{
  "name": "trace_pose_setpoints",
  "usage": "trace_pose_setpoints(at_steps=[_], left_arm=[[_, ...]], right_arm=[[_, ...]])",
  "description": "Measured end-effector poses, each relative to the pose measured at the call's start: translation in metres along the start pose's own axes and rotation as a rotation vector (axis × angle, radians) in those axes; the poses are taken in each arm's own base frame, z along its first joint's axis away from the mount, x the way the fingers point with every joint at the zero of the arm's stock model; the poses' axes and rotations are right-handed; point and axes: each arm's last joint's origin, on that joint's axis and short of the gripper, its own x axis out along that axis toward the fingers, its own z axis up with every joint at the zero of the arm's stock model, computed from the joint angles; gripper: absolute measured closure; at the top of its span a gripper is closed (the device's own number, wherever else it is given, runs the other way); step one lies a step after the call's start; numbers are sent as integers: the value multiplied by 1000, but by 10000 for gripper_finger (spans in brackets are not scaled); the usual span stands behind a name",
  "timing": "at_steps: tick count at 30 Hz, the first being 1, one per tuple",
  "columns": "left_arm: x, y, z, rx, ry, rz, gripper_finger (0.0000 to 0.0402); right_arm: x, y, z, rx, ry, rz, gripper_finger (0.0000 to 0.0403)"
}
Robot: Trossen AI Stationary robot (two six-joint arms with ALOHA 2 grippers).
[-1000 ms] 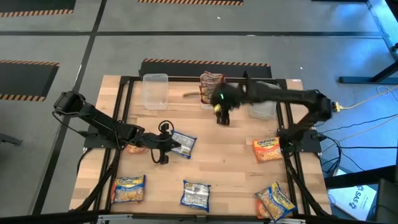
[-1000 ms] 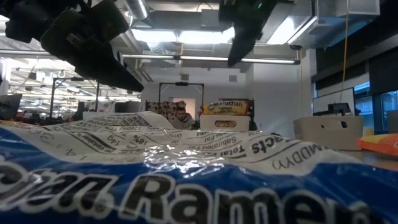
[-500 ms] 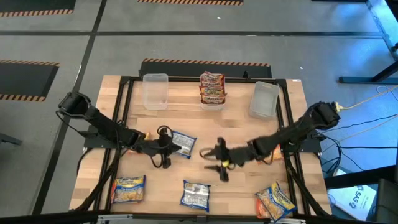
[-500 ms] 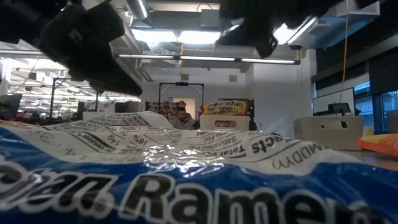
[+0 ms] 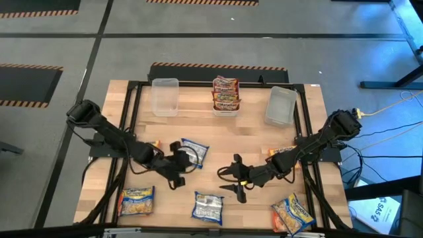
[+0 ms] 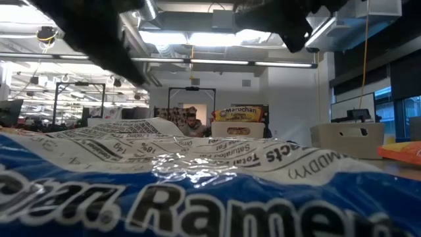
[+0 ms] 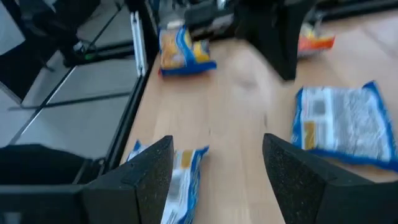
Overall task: Sort Maruchan noodles
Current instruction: Put the blue noodle pack into the transparent bin
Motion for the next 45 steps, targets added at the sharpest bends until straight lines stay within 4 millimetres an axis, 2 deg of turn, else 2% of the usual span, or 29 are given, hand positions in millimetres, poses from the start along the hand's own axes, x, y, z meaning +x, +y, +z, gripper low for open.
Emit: trace_pose_setpoints(at_steps=[2, 4, 7, 13, 16, 21, 25, 29, 33, 36, 40, 45], left_arm=[[-1, 5, 0, 20, 57, 34, 386], [5, 12, -4, 17, 37, 116, 385], [22, 19, -16, -22, 5, 173, 385], [48, 25, -40, -27, 67, 250, 385], [59, 24, -45, -111, 88, 262, 385], [71, 3, -35, -200, -11, 131, 385], [66, -16, -10, -119, -87, -32, 386], [48, -21, 19, -27, -85, -9, 386], [37, -19, 29, 35, -7, 64, 386], [42, -15, 16, 66, 17, 112, 385], [60, -5, -15, 78, 15, 122, 385], [76, 4, -23, 5, -97, 84, 385]], right_arm=[[0, -1, -2, 16, 18, -20, 171], [3, -3, -7, 22, 29, -51, 171], [11, -5, -17, 10, 54, -87, 171], [25, -10, -38, 17, 102, -148, 171], [28, -10, -42, 41, 119, -141, 171], [28, -10, -42, 43, 116, -139, 171], [28, -12, -41, 46, 114, -144, 171], [29, -14, -39, 62, 112, -145, 171], [31, -17, -37, 92, 111, -134, 171], [32, -21, -35, 95, 109, -118, 171], [37, -21, -32, 57, 55, -106, 171], [51, -20, -43, -15, 10, -66, 171]])
